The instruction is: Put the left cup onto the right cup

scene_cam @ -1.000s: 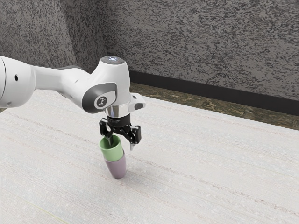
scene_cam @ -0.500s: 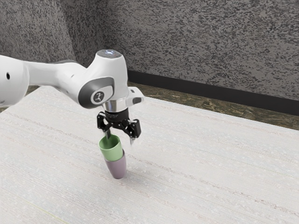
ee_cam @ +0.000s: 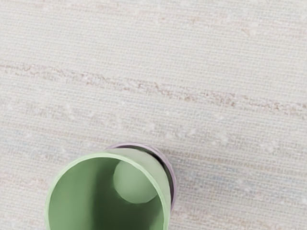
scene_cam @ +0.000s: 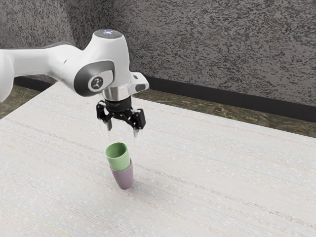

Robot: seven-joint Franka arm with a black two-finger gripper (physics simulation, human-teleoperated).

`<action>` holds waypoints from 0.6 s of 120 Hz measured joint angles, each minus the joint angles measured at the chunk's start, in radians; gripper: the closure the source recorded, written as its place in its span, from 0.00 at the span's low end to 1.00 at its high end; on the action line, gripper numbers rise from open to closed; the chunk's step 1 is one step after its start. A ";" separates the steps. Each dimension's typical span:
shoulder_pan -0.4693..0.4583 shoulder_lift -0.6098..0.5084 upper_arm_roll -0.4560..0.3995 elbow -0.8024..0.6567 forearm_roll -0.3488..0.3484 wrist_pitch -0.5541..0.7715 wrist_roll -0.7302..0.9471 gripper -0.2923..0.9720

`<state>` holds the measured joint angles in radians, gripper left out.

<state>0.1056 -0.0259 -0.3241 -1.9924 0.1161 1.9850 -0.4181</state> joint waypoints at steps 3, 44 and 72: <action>-0.006 0.000 0.006 0.012 0.000 -0.008 0.004 0.23; -0.105 0.022 0.162 0.238 -0.025 -0.166 0.084 0.23; -0.166 0.041 0.279 0.389 -0.024 -0.287 0.162 0.23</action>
<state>-0.0606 0.0154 -0.0452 -1.6032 0.0925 1.6980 -0.2562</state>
